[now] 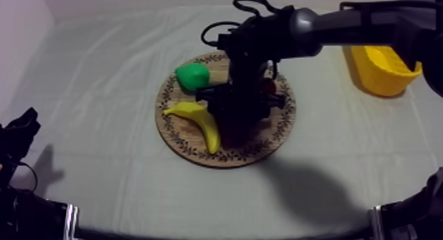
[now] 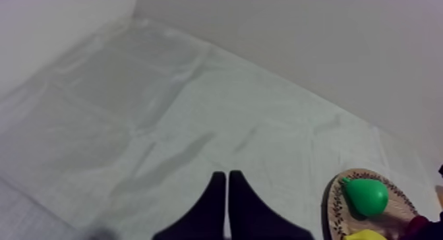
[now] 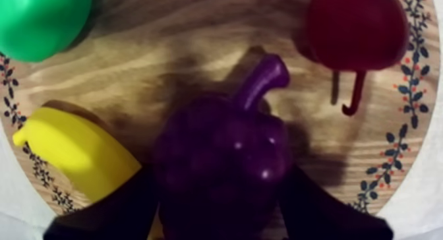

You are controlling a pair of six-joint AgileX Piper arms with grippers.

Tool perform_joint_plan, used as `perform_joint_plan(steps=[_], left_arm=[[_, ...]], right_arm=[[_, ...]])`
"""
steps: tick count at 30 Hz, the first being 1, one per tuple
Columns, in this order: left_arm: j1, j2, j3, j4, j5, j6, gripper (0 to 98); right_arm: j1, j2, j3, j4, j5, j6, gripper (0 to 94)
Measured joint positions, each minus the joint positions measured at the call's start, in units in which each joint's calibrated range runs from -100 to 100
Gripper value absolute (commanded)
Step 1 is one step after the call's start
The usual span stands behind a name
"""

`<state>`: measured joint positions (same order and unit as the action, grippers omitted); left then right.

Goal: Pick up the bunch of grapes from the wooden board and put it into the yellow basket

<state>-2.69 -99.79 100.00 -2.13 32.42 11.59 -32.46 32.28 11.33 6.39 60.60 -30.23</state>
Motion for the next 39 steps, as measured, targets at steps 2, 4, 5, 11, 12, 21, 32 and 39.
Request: perform_joint_plan(steps=[2, 4, 5, 11, 12, 21, 32, 39], left_arm=[[0.0, 0.0, 0.0, 0.0, 0.0, 0.0, 0.1], [0.0, 0.0, 0.0, 0.0, 0.0, 0.0, 0.1], [0.0, 0.0, 0.0, 0.0, 0.0, 0.0, 0.1], [0.0, 0.0, 0.0, 0.0, 0.0, 0.0, 0.1], [0.0, 0.0, 0.0, 0.0, 0.0, 0.0, 0.1], [0.0, 0.0, 0.0, 0.0, 0.0, 0.0, 0.1], [0.0, 0.0, 0.0, 0.0, 0.0, 0.0, 0.1], [0.0, 0.0, 0.0, 0.0, 0.0, 0.0, 0.1]], right_arm=[[-0.08, -0.66, 0.42, 0.11, -0.04, -0.06, 44.4], [-0.08, -1.41, 0.76, 0.11, 0.29, -0.06, 43.5], [-0.02, -1.83, 0.77, 0.11, 0.87, -0.06, 43.1], [0.93, -7.09, 0.97, -0.29, 4.57, 1.29, 42.4], [1.15, -8.21, 1.06, -0.37, 5.08, 1.61, 42.5], [6.47, -23.67, 1.06, -1.74, 9.98, 6.15, 44.0], [19.61, -35.16, -0.7, -2.71, 10.54, 11.98, 44.1], [29.09, -32.12, 0.04, -1.68, 5.55, 13.99, 44.5]])
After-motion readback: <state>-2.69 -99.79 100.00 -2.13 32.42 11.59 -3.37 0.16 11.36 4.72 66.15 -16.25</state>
